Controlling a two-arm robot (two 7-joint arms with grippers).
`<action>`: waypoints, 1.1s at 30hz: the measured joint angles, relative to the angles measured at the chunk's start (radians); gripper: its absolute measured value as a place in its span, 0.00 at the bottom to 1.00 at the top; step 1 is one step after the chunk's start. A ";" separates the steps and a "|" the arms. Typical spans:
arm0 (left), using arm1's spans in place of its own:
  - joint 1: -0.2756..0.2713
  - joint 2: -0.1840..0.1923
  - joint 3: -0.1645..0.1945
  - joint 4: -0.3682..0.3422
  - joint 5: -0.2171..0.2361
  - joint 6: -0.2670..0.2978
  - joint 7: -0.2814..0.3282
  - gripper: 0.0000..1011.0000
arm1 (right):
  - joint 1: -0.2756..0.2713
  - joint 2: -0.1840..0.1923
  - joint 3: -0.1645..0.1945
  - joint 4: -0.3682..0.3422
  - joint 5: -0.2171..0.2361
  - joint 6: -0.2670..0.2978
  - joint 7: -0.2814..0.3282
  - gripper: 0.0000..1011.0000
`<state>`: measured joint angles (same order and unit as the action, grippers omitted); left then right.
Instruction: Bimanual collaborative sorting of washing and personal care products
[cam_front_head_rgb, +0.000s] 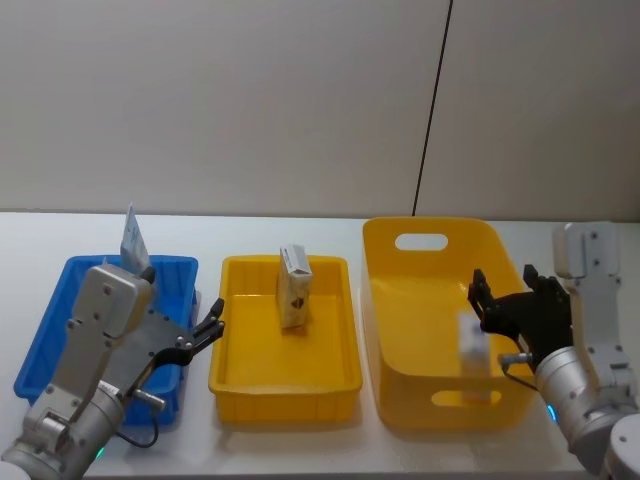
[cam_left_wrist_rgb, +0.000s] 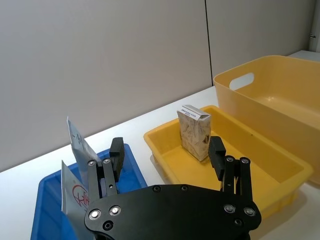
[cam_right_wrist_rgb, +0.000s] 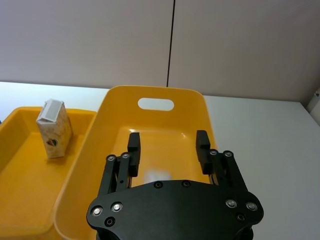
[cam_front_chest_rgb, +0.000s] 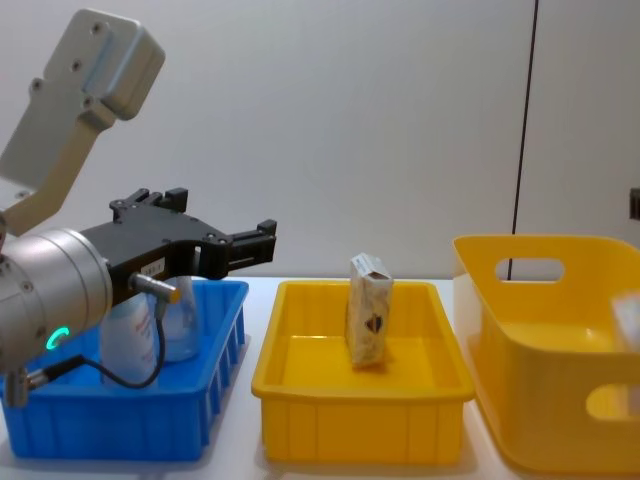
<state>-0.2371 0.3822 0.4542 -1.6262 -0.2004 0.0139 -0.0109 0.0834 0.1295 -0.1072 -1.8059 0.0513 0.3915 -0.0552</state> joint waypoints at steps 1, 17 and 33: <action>0.000 0.000 0.000 0.000 0.000 0.000 0.000 0.99 | -0.001 0.001 0.002 0.000 0.001 -0.001 0.002 0.63; 0.000 0.000 0.000 0.000 0.000 0.000 0.000 0.99 | -0.021 0.010 0.021 -0.008 0.002 -0.039 0.032 0.99; 0.000 0.001 -0.005 -0.007 0.002 0.010 0.000 0.99 | -0.027 0.013 0.025 -0.012 -0.001 -0.055 0.042 0.99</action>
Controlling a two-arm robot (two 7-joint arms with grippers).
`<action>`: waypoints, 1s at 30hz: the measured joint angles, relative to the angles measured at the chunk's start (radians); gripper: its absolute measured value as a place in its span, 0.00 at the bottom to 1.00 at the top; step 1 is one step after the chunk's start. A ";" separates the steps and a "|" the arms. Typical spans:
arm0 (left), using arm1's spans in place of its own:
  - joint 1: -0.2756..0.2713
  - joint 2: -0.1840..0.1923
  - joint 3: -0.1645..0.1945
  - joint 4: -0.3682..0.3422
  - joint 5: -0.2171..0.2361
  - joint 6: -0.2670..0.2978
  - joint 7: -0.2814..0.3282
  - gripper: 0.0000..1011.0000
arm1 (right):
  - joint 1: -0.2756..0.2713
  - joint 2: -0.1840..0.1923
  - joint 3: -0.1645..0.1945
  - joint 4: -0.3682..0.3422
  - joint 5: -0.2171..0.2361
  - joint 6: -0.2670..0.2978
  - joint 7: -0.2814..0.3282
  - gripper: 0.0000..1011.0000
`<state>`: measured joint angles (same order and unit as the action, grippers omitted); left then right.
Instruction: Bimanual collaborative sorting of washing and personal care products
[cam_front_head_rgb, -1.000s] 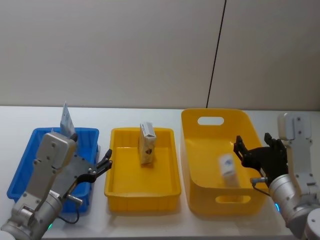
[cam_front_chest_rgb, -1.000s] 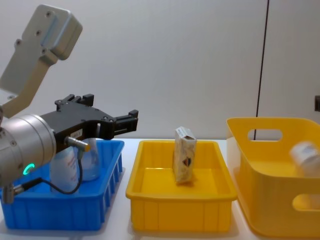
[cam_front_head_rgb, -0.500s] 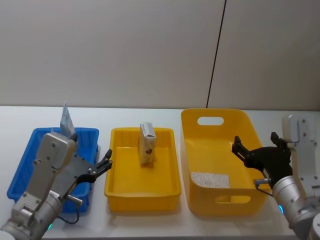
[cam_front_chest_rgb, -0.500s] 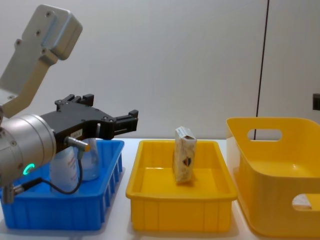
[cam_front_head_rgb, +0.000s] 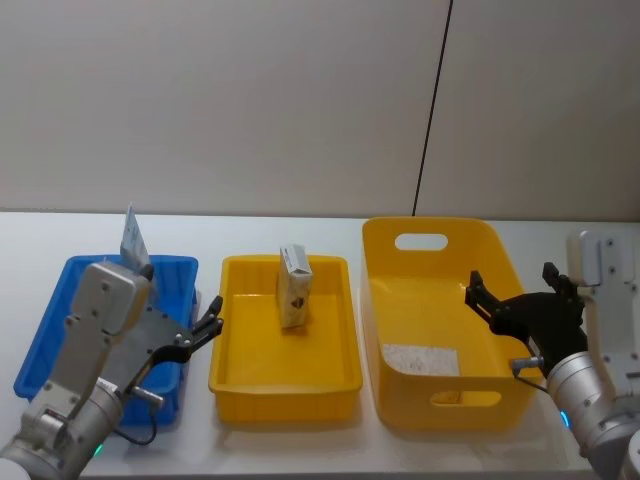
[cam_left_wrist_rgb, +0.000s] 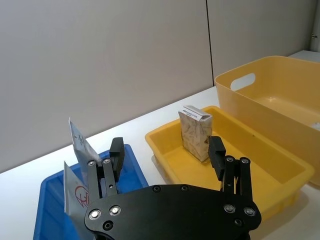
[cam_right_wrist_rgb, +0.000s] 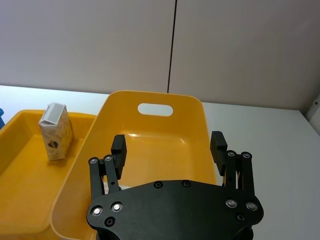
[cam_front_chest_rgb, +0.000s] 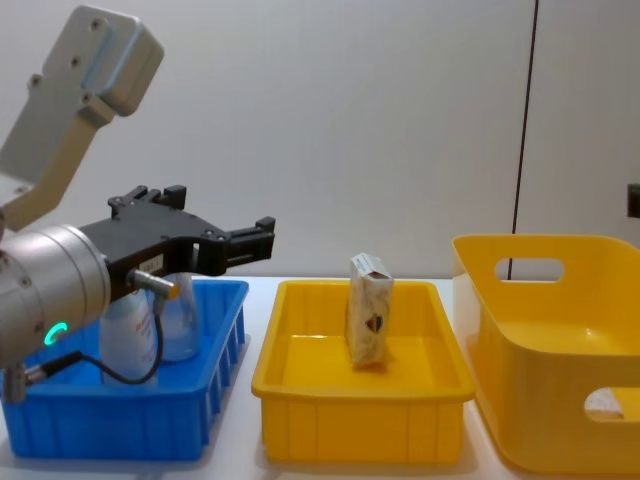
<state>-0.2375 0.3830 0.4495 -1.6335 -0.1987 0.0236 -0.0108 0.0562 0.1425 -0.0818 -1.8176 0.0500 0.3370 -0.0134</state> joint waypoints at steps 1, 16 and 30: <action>0.000 0.000 -0.002 -0.003 0.000 0.003 0.001 0.99 | 0.000 0.000 0.000 0.000 0.000 -0.001 0.000 0.99; -0.002 -0.005 -0.045 -0.043 0.006 0.095 0.047 0.99 | -0.001 0.001 0.002 -0.001 -0.002 -0.005 0.003 0.99; -0.002 -0.031 -0.092 -0.056 0.006 0.225 0.105 0.99 | -0.002 0.001 0.002 -0.001 -0.002 -0.006 0.004 0.99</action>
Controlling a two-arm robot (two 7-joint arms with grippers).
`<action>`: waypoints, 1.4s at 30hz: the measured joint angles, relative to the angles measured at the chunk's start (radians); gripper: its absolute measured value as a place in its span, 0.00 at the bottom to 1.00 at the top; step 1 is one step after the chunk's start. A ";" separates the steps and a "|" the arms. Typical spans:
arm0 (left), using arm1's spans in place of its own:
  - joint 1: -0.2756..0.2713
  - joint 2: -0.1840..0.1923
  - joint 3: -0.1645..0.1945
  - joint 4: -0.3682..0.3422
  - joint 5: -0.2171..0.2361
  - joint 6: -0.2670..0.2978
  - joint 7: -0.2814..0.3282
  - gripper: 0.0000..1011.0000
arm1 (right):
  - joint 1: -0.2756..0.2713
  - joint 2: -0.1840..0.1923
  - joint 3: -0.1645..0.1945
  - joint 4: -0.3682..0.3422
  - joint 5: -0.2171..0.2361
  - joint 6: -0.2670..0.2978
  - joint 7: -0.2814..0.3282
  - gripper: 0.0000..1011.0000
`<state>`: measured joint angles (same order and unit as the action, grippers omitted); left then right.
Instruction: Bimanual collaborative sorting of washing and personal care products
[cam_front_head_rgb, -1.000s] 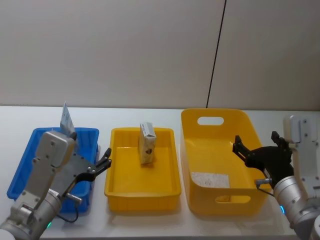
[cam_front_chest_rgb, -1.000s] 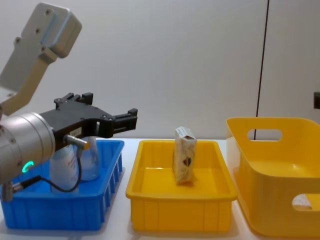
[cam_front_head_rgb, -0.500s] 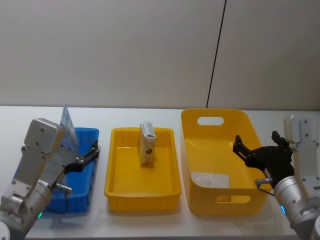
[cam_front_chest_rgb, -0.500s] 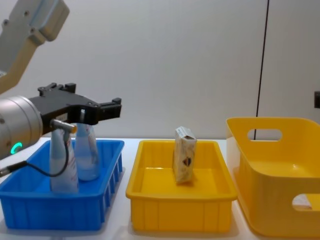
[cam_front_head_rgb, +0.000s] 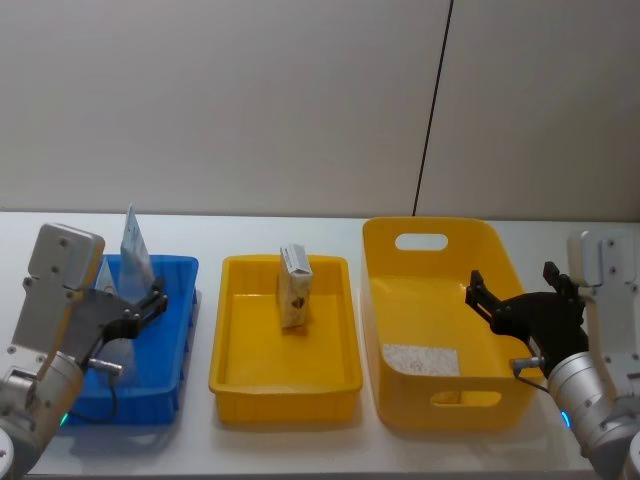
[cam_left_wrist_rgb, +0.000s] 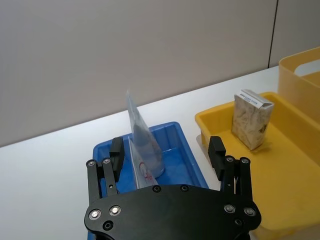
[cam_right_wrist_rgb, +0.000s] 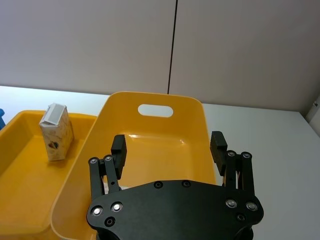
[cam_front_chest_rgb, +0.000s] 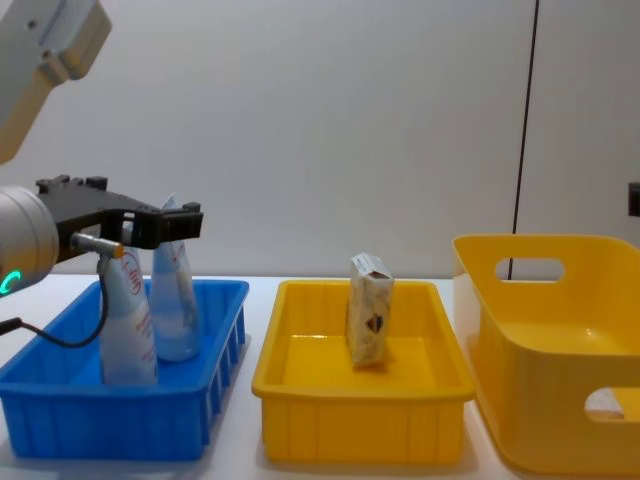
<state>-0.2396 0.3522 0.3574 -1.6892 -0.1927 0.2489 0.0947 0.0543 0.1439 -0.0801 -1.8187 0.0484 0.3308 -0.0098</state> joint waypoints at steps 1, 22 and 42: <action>0.000 -0.002 -0.002 0.000 -0.001 0.007 0.001 0.99 | 0.000 0.000 0.000 0.000 0.000 0.000 0.000 0.99; -0.045 -0.085 -0.049 0.118 -0.043 0.126 0.032 0.99 | 0.000 0.000 0.000 0.000 0.000 0.000 0.000 0.99; -0.119 -0.161 -0.057 0.266 -0.046 0.120 0.040 0.71 | 0.000 0.000 0.000 0.000 0.000 0.000 0.000 0.99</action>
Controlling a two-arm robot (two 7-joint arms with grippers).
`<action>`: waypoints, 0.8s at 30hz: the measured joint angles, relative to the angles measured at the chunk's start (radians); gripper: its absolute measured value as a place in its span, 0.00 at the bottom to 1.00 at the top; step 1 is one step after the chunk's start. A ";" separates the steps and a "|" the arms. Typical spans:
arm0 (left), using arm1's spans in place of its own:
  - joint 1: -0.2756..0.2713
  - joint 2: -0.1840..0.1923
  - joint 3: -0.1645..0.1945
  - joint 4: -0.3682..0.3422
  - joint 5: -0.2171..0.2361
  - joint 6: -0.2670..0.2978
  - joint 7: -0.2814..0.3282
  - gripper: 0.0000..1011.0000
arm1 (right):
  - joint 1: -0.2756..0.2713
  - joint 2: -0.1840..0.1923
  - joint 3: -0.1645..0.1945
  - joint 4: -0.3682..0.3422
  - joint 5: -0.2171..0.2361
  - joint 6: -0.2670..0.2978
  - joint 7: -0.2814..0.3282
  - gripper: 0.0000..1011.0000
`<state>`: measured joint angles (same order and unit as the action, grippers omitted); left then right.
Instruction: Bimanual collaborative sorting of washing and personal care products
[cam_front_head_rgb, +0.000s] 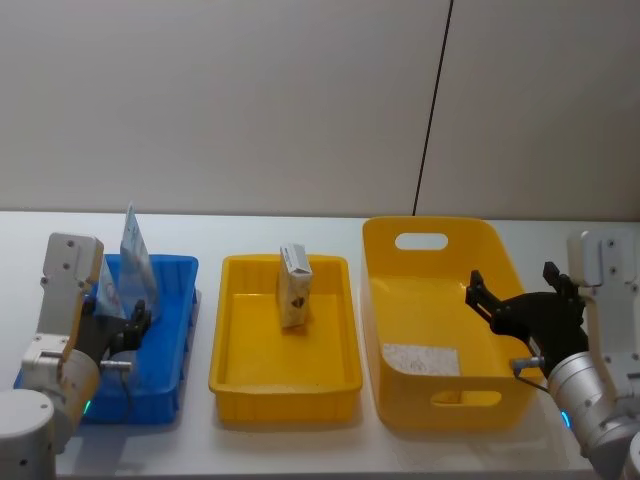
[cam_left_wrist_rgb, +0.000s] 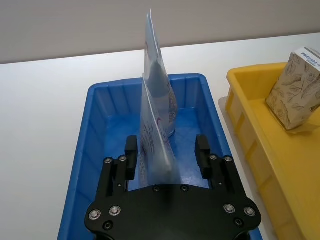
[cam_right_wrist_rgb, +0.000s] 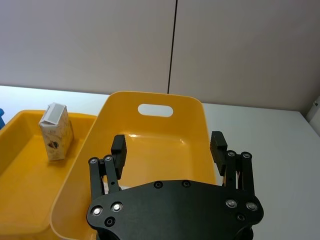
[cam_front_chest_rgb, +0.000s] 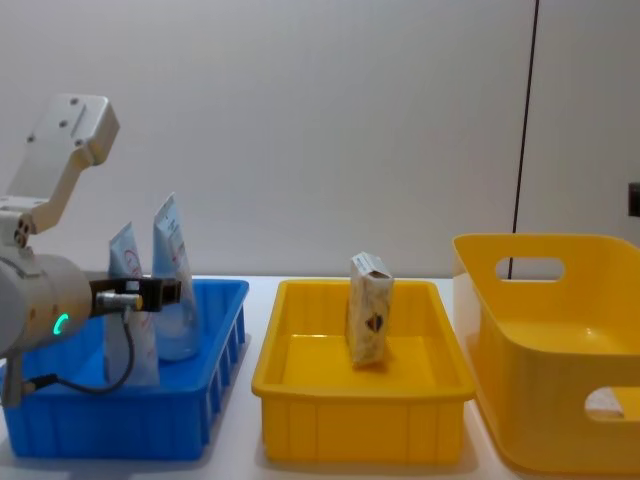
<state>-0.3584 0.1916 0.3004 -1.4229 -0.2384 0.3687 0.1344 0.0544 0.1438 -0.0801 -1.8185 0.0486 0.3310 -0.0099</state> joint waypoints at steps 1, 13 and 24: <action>-0.004 -0.005 0.000 0.010 0.001 -0.002 0.000 0.67 | 0.000 0.000 0.000 0.000 0.000 0.000 0.000 0.99; -0.026 -0.027 0.002 0.059 0.022 -0.026 0.006 0.30 | 0.000 0.000 0.000 0.000 0.000 0.000 0.000 0.99; -0.031 -0.018 0.015 0.050 0.058 -0.076 -0.001 0.23 | 0.000 0.000 0.000 0.000 0.000 0.000 0.000 0.99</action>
<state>-0.3898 0.1734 0.3149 -1.3725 -0.1806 0.2926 0.1338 0.0544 0.1439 -0.0801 -1.8186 0.0486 0.3309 -0.0099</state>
